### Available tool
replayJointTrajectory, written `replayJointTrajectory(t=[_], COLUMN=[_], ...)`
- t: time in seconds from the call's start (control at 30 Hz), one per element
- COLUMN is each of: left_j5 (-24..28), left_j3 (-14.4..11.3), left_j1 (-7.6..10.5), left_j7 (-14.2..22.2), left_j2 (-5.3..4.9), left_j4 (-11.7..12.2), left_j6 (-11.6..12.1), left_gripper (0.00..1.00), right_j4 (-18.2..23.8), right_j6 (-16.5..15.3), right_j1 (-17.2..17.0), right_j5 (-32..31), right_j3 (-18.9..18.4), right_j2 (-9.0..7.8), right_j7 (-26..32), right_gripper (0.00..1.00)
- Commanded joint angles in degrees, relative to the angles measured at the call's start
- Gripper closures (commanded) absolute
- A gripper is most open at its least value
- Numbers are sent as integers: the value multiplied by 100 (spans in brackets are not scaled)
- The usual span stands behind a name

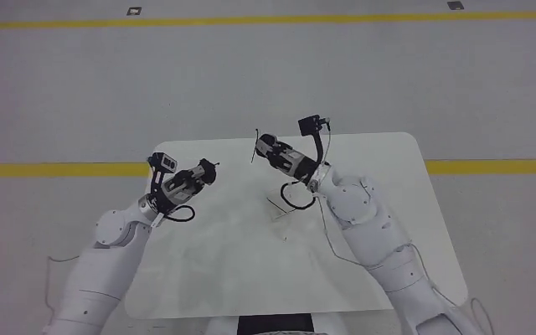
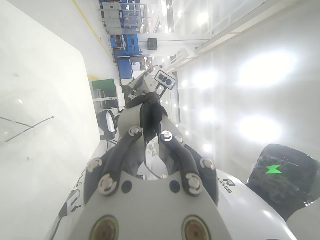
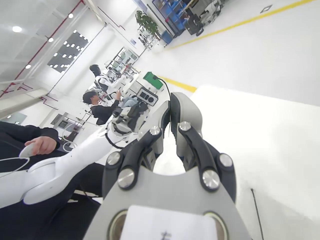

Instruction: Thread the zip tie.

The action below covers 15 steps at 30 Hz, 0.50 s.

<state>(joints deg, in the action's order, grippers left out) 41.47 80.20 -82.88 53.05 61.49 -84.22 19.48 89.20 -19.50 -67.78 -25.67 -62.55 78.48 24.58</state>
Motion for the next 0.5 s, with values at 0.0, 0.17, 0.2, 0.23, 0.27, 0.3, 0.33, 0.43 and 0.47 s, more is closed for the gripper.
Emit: replayJointTrajectory(t=[0.0, 0.17, 0.2, 0.23, 0.27, 0.3, 0.33, 0.43, 0.47], left_j5=[-36, -115, -115, -115, -115, -115, -115, -29, 42], left_j3=[34, 61, 61, 61, 61, 61, 61, -7, -57], left_j1=[14, 43, 43, 43, 43, 43, 43, -2, -41], left_j7=[5, 49, 49, 49, 49, 49, 49, -50, -111], left_j2=[106, 165, 165, 165, 165, 165, 165, 181, 202], left_j4=[28, 16, 16, 16, 16, 16, 16, -5, -44], left_j6=[0, 0, 0, 0, 0, 0, 0, -31, 0], left_gripper=[100, 100, 100, 100, 100, 100, 100, 100, 100], right_j4=[98, 114, 114, 114, 114, 114, 114, 231, 314], right_j6=[2, 2, 2, 2, 2, 2, 2, 2, 2], right_j1=[-13, 7, 7, 7, 7, 7, 7, -40, -85], right_j5=[-6, -56, -56, -56, -56, -56, -56, 29, 24], right_j3=[105, 140, 140, 140, 140, 140, 140, 164, 251], right_j2=[4, 2, 2, 2, 2, 2, 2, 15, 25], right_j7=[-10, 8, 8, 8, 8, 8, 8, -216, -364], right_gripper=[100, 100, 100, 100, 100, 100, 100, 100, 100])
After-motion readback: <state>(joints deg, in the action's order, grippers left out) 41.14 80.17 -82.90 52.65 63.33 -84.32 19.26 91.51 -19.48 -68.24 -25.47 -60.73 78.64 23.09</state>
